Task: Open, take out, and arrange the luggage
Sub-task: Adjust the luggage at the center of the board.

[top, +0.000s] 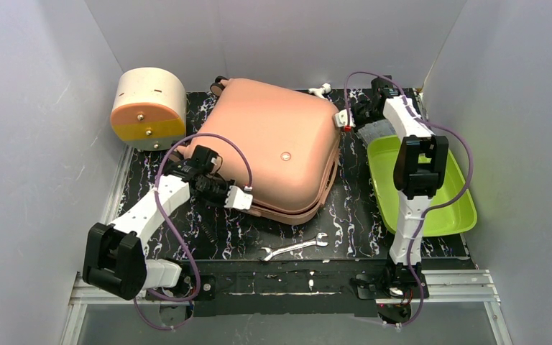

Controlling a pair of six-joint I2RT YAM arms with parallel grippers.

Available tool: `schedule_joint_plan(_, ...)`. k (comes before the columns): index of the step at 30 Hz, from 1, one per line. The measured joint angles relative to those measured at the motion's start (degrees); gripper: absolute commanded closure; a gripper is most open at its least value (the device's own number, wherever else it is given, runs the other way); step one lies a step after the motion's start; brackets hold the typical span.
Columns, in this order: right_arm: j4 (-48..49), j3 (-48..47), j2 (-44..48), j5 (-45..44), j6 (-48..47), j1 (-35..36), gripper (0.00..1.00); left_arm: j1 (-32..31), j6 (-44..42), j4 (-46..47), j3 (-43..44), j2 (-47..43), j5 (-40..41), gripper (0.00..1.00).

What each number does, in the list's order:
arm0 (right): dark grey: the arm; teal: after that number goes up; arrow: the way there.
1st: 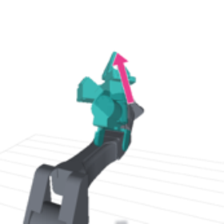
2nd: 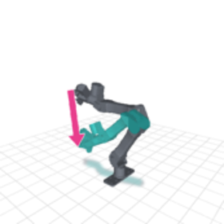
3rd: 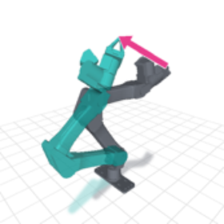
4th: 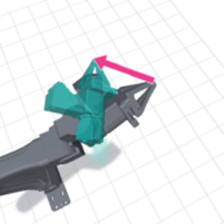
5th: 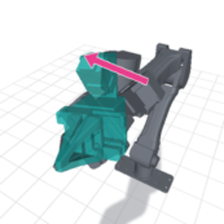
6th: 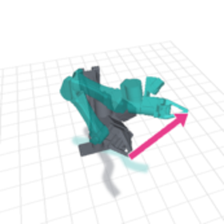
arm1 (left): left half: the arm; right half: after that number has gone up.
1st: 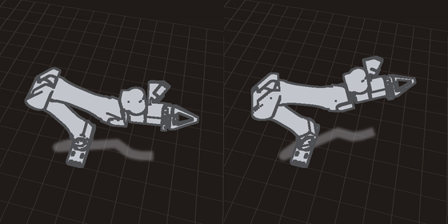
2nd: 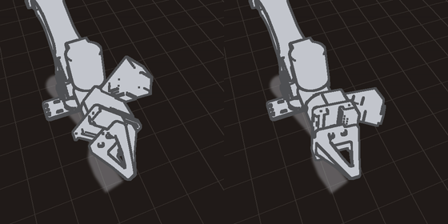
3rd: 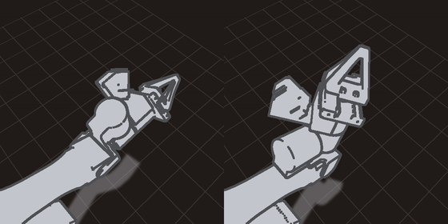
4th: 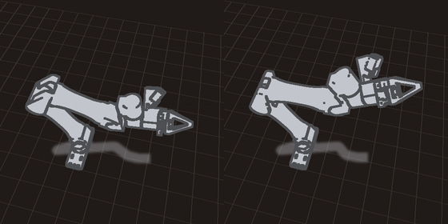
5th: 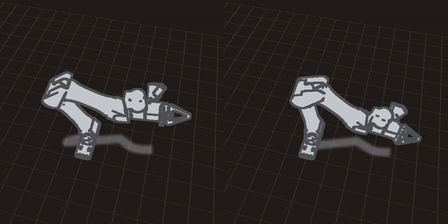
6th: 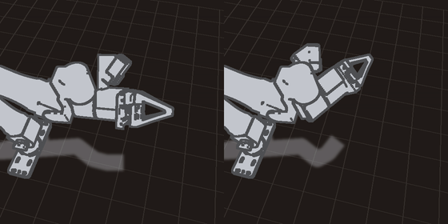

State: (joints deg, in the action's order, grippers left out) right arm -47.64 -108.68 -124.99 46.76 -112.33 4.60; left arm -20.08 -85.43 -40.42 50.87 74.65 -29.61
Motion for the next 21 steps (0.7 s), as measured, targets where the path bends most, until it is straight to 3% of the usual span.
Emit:
schedule_joint_plan(3, -4.70, -2.62, -1.22, 0.15, -4.22, -0.02, 0.99, 0.00, 1.62, -0.52, 0.87, 0.76, 0.00, 0.44)
schedule_joint_plan(7, -0.98, 2.51, 1.40, 0.94, -6.82, -0.26, 0.99, -0.02, 3.67, -4.26, 0.70, 3.08, 0.24, 0.05)
schedule_joint_plan(10, 8.35, 12.87, 7.54, 0.66, -4.33, -0.33, 0.99, 0.22, 5.99, -6.54, 0.42, 2.47, 0.50, 0.02)
schedule_joint_plan(16, 26.05, 30.27, 18.47, -1.90, 9.18, 0.11, 0.99, 1.14, 11.89, -6.60, 0.76, -1.44, -1.40, 0.02)
schedule_joint_plan(21, 34.82, 40.92, 26.21, -3.82, 20.39, 0.72, 0.99, 1.18, 13.27, -10.01, 2.49, -7.65, -5.18, 0.02)
